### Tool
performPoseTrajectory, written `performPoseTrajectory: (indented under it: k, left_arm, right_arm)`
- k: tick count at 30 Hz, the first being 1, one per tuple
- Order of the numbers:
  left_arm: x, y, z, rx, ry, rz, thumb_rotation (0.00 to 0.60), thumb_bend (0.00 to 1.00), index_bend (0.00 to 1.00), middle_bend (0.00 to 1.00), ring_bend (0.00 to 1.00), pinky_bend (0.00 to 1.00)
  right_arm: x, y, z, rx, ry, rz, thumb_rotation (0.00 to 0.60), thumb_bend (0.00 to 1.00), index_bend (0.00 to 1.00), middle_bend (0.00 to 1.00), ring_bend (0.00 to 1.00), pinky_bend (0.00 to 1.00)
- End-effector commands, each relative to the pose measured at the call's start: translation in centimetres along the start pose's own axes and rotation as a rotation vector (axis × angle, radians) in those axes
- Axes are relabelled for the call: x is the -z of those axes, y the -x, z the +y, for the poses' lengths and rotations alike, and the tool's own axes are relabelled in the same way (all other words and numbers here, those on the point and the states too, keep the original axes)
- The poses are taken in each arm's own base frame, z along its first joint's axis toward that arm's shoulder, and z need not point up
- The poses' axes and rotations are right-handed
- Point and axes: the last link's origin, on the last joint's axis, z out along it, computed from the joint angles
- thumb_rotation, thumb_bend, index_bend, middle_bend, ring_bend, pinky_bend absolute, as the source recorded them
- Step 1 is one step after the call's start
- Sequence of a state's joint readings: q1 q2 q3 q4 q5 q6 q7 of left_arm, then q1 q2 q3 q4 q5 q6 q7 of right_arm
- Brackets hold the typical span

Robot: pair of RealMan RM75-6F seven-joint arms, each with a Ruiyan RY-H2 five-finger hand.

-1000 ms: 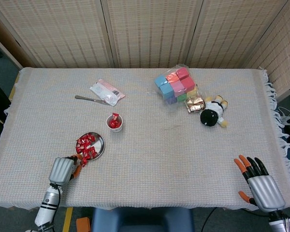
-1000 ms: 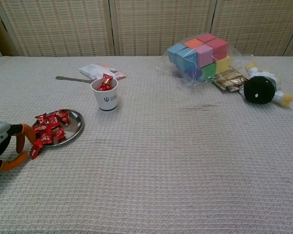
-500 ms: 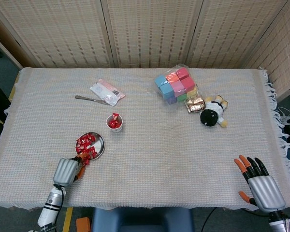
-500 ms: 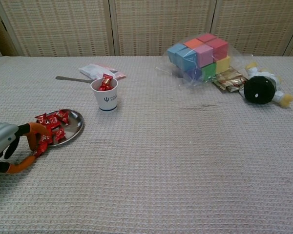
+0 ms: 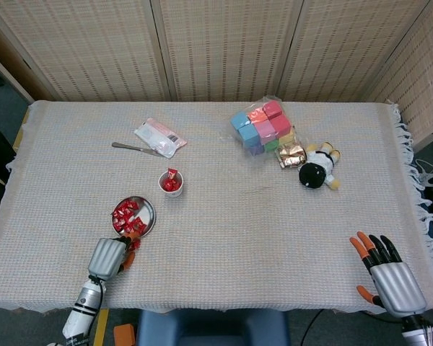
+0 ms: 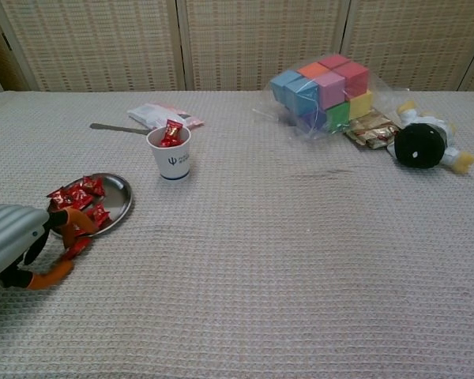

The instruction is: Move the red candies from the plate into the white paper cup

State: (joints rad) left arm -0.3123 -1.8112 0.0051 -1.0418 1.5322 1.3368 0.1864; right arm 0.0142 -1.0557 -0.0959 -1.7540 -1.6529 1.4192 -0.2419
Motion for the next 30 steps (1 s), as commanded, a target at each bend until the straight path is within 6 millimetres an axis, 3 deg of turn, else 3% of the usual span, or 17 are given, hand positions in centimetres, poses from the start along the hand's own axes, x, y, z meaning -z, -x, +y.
performPoseTrajectory:
  k: [1,10,17,24,30]
  left_arm:
    - [0.0,0.0,0.2,-0.008,0.005,0.006,0.6,0.39,0.34,0.45,0.7,1.0]
    - [-0.2,0.3,0.0,-0.034,-0.006,0.016,0.6,0.4,0.48,0.58,0.71,1.0]
    - [0.0,-0.4,-0.3,-0.038,-0.005,0.046,0.6,0.41,0.53,0.65,0.72,1.0]
    - [-0.6,-4.1,-0.6,-0.028,0.019,0.154,0.6,0.41,0.53,0.66,0.72,1.0]
    - [-4.5,-8.5,1.5,-0.051,0.079,0.239,0.6,0.41,0.52,0.64,0.72,1.0]
  right_arm:
    - [0.0,0.0,0.0,-0.002,-0.001,0.0,0.6,0.11,0.0,0.0,0.0,0.0]
    - [0.1,-0.1,0.1,-0.004,0.0,0.004,0.6,0.11,0.0,0.0,0.0,0.0]
    - [0.1,-0.2,0.1,-0.005,0.001,0.005,0.6,0.11,0.0,0.0,0.0,0.0]
    - [0.1,-0.2,0.2,-0.006,0.003,0.005,0.6,0.11,0.0,0.0,0.0,0.0]
    - [-0.1,0.0,0.1,-0.004,0.004,0.0,0.6,0.11,0.0,0.0,0.0,0.0]
